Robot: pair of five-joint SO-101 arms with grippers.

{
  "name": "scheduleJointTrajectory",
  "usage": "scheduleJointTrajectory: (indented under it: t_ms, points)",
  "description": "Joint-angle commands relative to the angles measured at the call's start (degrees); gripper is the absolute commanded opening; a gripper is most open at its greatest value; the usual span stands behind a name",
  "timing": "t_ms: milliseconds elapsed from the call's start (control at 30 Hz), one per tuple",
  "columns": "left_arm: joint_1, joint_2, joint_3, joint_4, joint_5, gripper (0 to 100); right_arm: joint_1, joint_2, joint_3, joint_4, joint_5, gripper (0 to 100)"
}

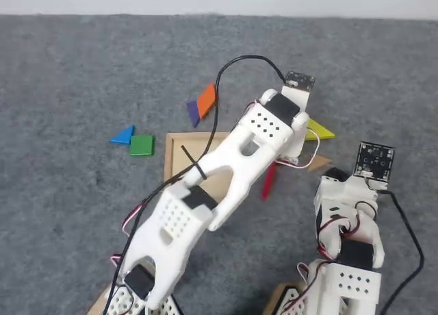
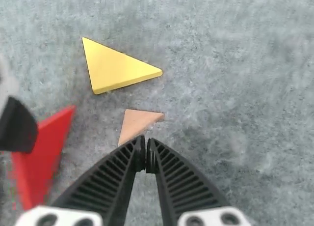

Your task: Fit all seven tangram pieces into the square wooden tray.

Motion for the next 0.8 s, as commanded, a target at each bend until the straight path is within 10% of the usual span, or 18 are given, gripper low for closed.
scheduleJointTrajectory:
  t_ms: [0,500,767]
  points:
    - [-1.7,-11.2,3.8,1.7,-4.6,1,0.7,-1.5,-0.8,-1.5,-0.7,2.9]
    - [-26.1,-51.4,34.9,1.5,-12.7,1,0.7,-1.3,0.2,-2.9,-0.6,2.9]
    - [-36.7,-57.5,59.3,-13.0,-16.7,1,-1.2,-1.5,0.9,-2.9,-0.5,2.9]
